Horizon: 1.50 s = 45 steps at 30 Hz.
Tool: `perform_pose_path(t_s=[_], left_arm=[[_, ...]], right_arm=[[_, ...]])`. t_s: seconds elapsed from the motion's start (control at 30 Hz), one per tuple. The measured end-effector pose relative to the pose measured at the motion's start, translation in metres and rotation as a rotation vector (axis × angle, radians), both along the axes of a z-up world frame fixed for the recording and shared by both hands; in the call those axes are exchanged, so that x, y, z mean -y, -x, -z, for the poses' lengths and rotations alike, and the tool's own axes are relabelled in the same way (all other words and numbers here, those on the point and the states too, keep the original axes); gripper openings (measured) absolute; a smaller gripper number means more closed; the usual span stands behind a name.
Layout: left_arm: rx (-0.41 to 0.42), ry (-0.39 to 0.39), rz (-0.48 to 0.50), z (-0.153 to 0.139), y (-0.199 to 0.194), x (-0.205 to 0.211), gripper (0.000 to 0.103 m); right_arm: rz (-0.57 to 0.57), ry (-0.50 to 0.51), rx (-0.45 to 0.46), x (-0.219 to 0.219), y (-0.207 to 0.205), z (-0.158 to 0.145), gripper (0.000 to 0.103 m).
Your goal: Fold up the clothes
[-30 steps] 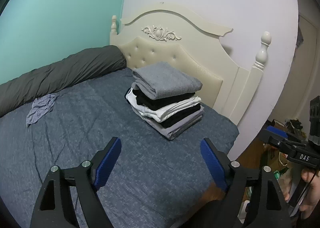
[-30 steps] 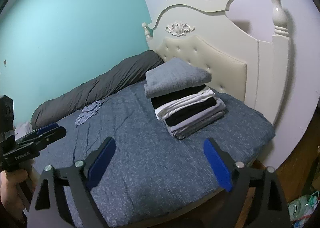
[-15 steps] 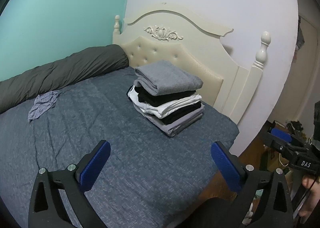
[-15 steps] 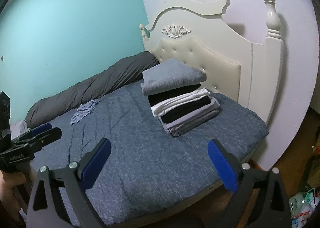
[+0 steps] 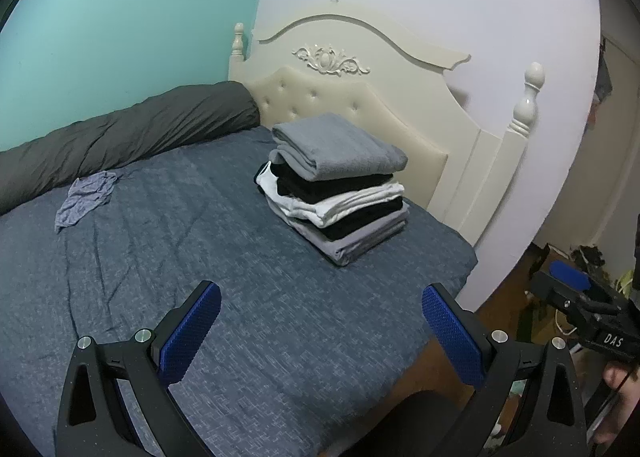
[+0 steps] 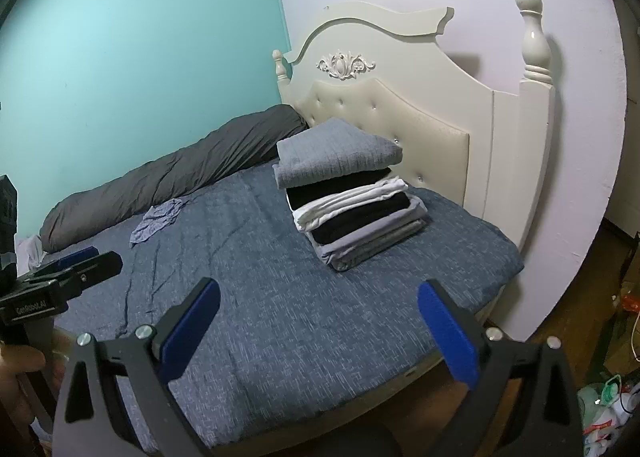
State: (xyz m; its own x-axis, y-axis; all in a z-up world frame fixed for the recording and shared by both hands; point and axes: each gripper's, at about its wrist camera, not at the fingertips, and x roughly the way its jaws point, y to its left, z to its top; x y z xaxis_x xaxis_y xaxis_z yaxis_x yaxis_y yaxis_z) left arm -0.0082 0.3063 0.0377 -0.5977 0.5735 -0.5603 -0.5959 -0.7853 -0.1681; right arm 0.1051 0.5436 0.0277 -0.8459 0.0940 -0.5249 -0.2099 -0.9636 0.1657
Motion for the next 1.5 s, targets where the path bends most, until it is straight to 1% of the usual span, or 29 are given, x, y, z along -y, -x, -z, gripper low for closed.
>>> perform_pose_path(t_s=[0.4, 0.67, 0.83, 1.2, 1.37, 1.5], left_arm=[[0.025, 0.004, 0.040, 0.011, -0.007, -0.002, 0.103], [0.016, -0.001, 0.026, 0.012, -0.009, 0.000, 0.103], [0.012, -0.007, 0.033, 0.011, -0.011, 0.001, 0.103], [0.028, 0.000, 0.043, 0.016, -0.012, -0.001, 0.103], [0.019, 0.010, 0.034, 0.017, -0.013, -0.001, 0.103], [0.014, 0.011, 0.026, 0.018, -0.013, 0.000, 0.103]], right_arm=[[-0.010, -0.003, 0.004, 0.005, -0.003, 0.004, 0.100], [-0.005, -0.011, 0.007, 0.005, -0.003, 0.007, 0.100], [-0.003, -0.016, 0.006, 0.006, -0.003, 0.007, 0.100], [0.000, -0.022, 0.010, 0.008, -0.004, 0.009, 0.100], [0.002, -0.028, 0.013, 0.008, -0.003, 0.010, 0.100], [0.005, -0.032, 0.014, 0.009, -0.005, 0.010, 0.103]])
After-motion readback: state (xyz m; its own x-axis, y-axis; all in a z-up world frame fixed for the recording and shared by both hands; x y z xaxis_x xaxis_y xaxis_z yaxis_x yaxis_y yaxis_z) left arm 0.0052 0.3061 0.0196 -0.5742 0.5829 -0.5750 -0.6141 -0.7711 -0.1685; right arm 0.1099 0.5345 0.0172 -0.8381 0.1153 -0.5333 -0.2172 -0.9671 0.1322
